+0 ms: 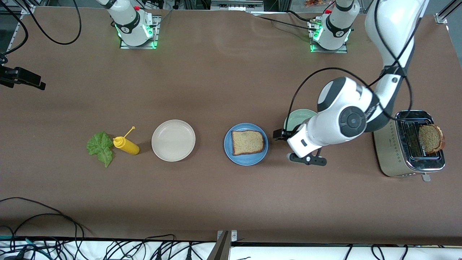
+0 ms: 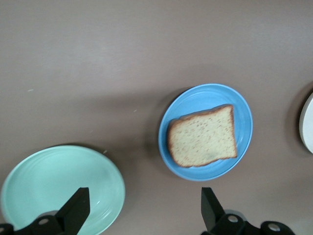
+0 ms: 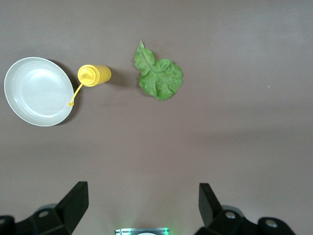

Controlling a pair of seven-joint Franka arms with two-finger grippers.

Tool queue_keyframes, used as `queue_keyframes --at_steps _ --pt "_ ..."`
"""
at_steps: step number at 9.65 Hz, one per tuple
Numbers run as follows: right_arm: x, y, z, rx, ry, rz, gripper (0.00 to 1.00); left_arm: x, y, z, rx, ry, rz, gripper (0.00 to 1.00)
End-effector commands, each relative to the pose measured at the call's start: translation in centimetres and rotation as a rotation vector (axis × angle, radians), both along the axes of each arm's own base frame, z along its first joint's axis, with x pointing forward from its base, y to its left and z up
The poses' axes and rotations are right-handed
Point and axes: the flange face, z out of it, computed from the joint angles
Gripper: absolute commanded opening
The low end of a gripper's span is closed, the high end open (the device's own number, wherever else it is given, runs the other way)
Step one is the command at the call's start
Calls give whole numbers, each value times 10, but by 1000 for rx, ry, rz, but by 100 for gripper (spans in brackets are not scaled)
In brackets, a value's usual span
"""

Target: Make sandwich in blue plate with both arms

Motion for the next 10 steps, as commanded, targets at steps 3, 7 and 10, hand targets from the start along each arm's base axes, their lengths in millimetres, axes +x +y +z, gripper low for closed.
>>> queue_keyframes --at_steps 3,7,10 --pt "1 -4 -2 36 14 164 100 -22 64 87 135 -16 41 100" --pt "31 -10 -48 33 14 219 100 -44 99 136 186 -47 79 100" --pt "57 -15 -94 24 25 212 100 -51 136 159 204 -53 26 100"
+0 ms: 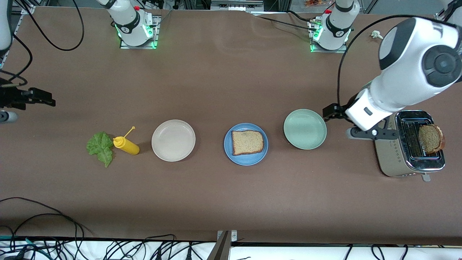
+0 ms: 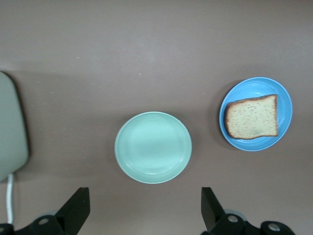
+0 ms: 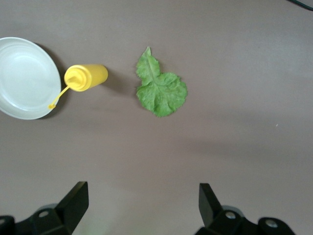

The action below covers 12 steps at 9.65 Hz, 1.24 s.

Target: Make sandwich in blue plate with both arms

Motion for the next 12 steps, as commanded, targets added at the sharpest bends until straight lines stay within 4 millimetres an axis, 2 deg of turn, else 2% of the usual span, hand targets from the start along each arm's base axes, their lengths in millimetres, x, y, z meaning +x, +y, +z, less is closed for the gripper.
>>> queue_keyframes --at_steps 1,4,6,7,8,10,12 --pt "21 -7 -36 9 -3 3 100 -20 34 24 54 1 -15 100" --pt "42 -8 -80 37 -7 1 100 -46 62 44 78 -8 -37 100" --pt "51 -11 -105 35 -4 -6 100 -58 92 58 83 -26 -64 100" --pt "55 -19 -118 34 -5 -19 100 -64 108 59 85 -24 -68 100" --pt "61 -20 -138 30 -6 -18 100 -68 120 60 84 -22 -80 100" --pt "74 -20 -190 46 -11 -35 100 -73 139 60 83 -18 -81 100" --pt "83 -13 -220 70 -28 -45 100 -85 151 59 82 -14 -86 100"
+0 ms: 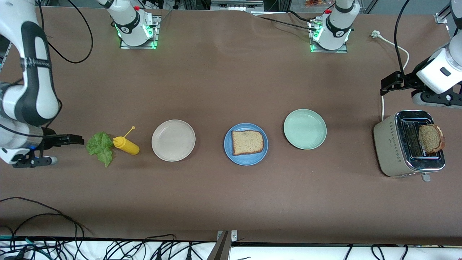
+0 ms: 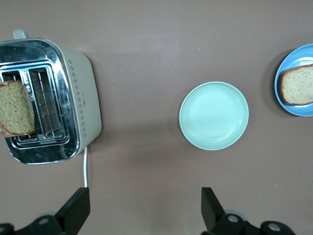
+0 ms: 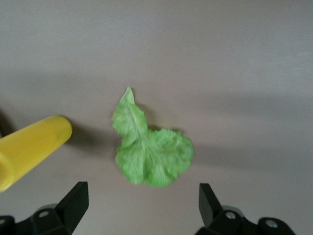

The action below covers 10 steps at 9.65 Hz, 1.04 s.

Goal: Make sandwich in blue plate with both arms
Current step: 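Reach the right gripper down and grasp the green lettuce leaf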

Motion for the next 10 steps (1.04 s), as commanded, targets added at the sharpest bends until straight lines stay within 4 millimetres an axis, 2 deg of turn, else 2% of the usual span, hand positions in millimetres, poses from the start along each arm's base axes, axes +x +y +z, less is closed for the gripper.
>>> queue_keyframes --at_steps 1,4,6,8,10 --pt "12 6 -37 37 -18 -1 100 -25 18 -2 21 -4 -20 100" --pt "12 9 -61 39 10 4 100 -26 19 -5 19 -8 -41 100" --pt "9 10 -76 48 33 25 100 -23 13 -3 20 -14 -54 100" --pt "10 21 -76 53 32 27 100 -21 11 3 18 -28 -58 100" --pt "8 20 -81 51 37 18 100 -19 17 4 17 -29 -47 100"
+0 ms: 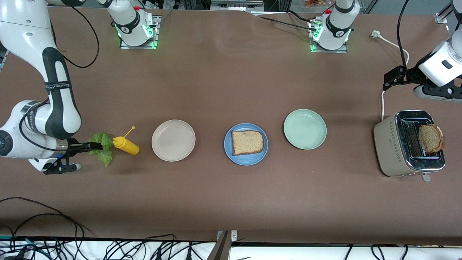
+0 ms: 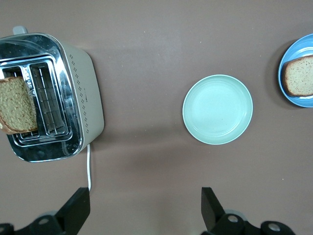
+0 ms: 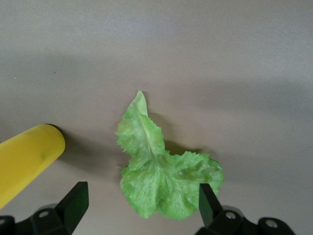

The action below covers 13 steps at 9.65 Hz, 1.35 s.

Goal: Make sandwich in blue plate with both arms
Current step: 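Reach the right gripper down and grasp the green lettuce leaf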

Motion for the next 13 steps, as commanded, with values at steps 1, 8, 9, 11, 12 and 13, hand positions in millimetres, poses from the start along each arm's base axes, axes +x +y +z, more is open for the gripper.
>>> queue_keyframes --at_steps 1,8,9,11,12,13 --pt "-8 1 -14 10 -17 -9 100 -1 8 10 18 -21 -17 100" --pt "-36 4 -57 2 -73 27 90 3 6 17 19 -25 -5 100" --pt "-37 3 -58 2 -72 44 65 3 7 18 18 -26 -1 100" --pt "-36 3 -57 -1 -75 74 20 3 5 19 20 -29 8 100" --pt "-36 3 -57 0 -75 76 0 3 3 19 20 -29 5 100" --pt "-36 3 -57 -1 -75 77 0 3 3 19 20 -28 5 100"
